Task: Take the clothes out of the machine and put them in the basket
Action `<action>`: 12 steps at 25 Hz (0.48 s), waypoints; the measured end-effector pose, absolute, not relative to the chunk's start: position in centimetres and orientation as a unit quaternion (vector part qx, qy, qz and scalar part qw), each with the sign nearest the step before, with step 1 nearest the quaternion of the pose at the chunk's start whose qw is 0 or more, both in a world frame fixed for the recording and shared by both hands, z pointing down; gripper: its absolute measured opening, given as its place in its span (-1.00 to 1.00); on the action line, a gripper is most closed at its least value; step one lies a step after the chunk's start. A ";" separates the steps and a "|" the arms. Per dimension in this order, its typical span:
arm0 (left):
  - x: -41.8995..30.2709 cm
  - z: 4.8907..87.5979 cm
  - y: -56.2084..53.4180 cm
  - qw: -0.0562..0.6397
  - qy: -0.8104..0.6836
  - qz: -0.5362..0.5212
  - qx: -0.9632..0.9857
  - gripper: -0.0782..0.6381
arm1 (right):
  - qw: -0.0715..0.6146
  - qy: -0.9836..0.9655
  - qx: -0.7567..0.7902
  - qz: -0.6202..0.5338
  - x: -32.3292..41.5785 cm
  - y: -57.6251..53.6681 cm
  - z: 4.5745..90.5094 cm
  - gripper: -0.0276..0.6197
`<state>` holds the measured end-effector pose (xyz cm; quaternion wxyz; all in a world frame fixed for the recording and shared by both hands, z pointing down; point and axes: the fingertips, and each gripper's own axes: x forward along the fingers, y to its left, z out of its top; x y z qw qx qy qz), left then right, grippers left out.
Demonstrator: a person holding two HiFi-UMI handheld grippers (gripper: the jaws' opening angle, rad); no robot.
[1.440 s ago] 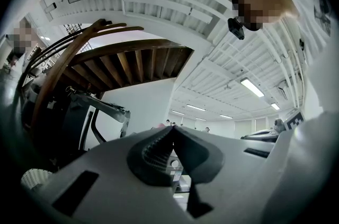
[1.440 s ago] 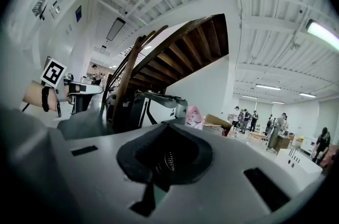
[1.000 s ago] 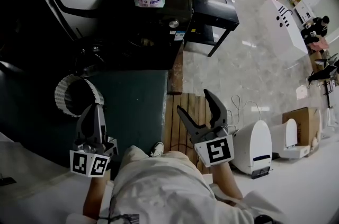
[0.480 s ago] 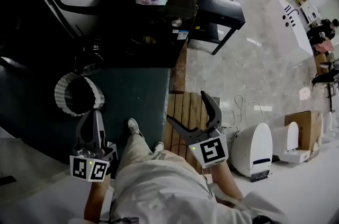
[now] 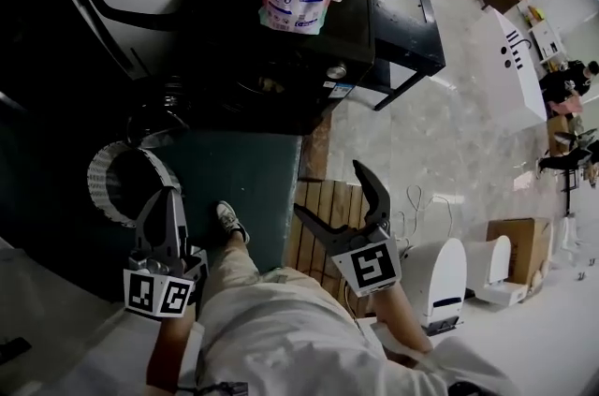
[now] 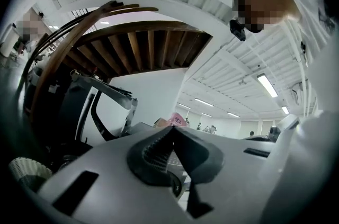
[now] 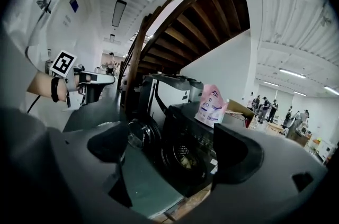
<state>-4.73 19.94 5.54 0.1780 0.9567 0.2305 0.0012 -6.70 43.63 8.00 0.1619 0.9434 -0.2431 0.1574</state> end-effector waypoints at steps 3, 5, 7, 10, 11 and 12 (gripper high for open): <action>1.0 5.8 18.5 0.185 0.244 0.009 0.952 -0.74 | 0.170 -0.239 0.938 0.185 -1.3 41.7 8.4 0.60; 4.6 6.0 17.7 0.200 0.253 0.019 0.946 -0.74 | 0.176 -0.240 0.935 0.192 2.0 40.1 8.4 0.60; 7.4 6.1 17.4 0.203 0.271 0.028 0.940 -0.74 | 0.177 -0.239 0.935 0.191 4.5 38.6 8.1 0.60; 11.6 6.7 17.6 0.203 0.295 0.040 0.933 -0.74 | 0.172 -0.225 0.939 0.196 7.2 37.6 8.1 0.60; 12.9 6.9 17.8 0.204 0.299 0.042 0.931 -0.74 | 0.171 -0.222 0.939 0.198 7.9 37.6 8.3 0.60; 13.9 7.2 18.2 0.205 0.303 0.043 0.930 -0.74 | 0.170 -0.219 0.939 0.202 8.3 37.6 8.6 0.60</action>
